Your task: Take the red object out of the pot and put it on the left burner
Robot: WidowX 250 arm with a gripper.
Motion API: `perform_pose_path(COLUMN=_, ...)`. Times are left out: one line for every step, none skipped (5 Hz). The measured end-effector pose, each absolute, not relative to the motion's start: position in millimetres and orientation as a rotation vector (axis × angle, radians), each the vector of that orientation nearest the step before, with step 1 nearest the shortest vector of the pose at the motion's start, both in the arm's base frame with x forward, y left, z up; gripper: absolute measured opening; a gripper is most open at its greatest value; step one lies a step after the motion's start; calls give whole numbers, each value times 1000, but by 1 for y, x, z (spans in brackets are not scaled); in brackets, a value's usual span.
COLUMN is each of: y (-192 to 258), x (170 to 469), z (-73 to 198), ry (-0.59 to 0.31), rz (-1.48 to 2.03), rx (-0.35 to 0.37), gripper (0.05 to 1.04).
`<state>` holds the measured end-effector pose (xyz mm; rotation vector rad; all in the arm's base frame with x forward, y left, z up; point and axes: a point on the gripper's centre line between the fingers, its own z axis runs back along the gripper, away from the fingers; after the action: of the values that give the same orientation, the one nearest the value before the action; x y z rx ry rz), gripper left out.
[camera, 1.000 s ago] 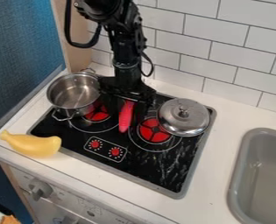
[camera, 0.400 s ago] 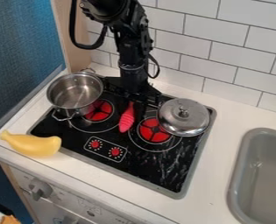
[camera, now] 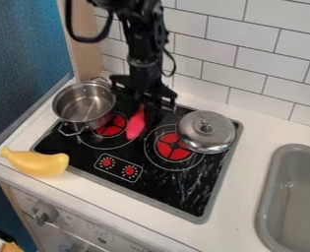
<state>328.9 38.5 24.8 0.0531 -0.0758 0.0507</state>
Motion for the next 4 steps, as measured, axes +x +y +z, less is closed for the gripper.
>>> perform_pose_path(y=26, x=319, z=44, ry=-119, rz=83, rx=57, gripper=405)
perform_pose_path(y=6, x=291, z=47, ry=-124, rz=198, rx=65, gripper=405)
perform_pose_path(y=-18, x=261, z=46, ry=-120, rz=423, rx=76, gripper=405)
perform_pose_path(y=-48, x=240, z=48, ry=-88, rz=623, rx=69, gripper=405)
